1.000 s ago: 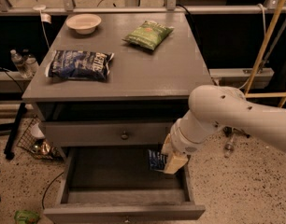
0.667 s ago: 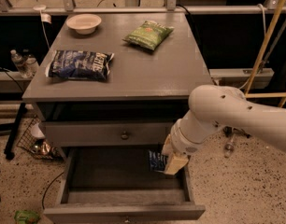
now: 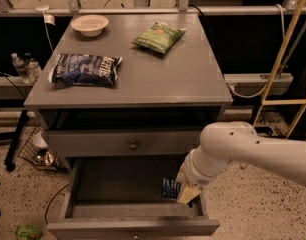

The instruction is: Place rxbar blueberry into middle drawer

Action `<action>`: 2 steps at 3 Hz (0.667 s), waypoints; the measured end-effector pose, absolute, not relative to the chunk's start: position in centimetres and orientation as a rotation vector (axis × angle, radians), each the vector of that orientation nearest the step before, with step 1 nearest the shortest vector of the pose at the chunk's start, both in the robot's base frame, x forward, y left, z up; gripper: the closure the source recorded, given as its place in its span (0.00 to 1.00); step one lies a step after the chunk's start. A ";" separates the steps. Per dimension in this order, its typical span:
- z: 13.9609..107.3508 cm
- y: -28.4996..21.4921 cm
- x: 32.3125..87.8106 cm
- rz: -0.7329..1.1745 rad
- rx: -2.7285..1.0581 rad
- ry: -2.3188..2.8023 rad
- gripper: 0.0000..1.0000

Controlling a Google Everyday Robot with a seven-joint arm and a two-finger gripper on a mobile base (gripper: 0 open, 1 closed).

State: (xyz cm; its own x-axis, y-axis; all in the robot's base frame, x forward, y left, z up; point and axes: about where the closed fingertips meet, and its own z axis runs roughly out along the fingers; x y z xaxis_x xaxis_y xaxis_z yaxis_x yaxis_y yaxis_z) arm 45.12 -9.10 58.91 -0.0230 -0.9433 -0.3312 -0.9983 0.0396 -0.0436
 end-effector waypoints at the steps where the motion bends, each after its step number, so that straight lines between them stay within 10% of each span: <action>1: 54.3 -9.4 44.5 0.332 -1.922 2.090 1.00; 2: 50.6 -8.9 45.4 0.358 -1.889 2.072 1.00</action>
Offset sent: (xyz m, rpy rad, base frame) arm 0.0204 0.0107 -0.1357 0.1271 -0.0051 -0.0579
